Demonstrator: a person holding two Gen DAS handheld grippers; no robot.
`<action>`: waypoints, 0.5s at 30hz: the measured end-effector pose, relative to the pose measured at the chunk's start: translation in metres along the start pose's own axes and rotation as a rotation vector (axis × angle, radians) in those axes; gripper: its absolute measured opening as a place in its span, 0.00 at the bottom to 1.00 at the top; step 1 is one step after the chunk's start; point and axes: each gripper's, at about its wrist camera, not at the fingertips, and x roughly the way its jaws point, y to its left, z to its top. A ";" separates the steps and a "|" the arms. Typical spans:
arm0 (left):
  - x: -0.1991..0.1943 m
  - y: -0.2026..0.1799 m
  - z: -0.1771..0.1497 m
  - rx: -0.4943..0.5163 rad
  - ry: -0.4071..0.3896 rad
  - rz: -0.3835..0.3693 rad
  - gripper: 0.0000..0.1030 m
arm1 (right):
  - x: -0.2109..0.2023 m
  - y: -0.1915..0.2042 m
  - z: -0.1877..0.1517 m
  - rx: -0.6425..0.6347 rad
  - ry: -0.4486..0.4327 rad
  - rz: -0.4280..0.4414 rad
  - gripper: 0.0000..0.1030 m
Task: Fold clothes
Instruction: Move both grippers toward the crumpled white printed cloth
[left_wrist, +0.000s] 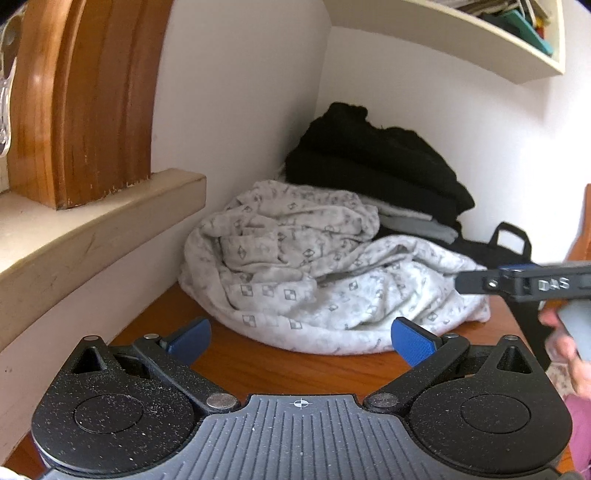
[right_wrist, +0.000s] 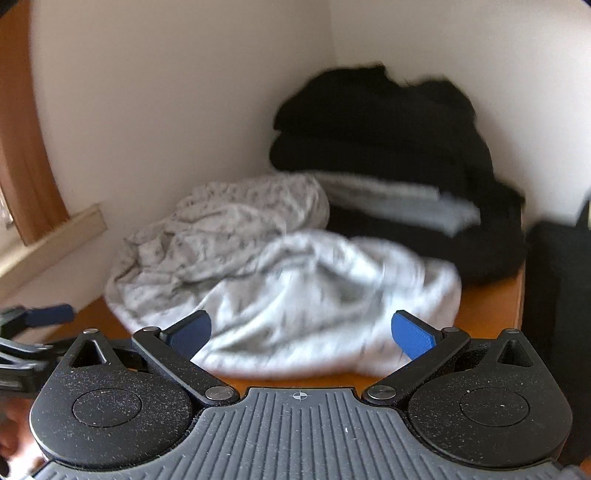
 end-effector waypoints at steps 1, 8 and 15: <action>0.000 0.001 0.000 -0.004 -0.003 0.003 1.00 | 0.003 -0.001 0.005 -0.025 0.002 0.013 0.97; 0.003 0.010 -0.001 -0.075 0.010 -0.013 1.00 | 0.042 -0.034 0.040 -0.083 0.003 0.059 0.45; 0.008 0.008 -0.002 -0.117 0.053 0.000 1.00 | 0.090 -0.072 0.059 -0.192 0.052 0.111 0.30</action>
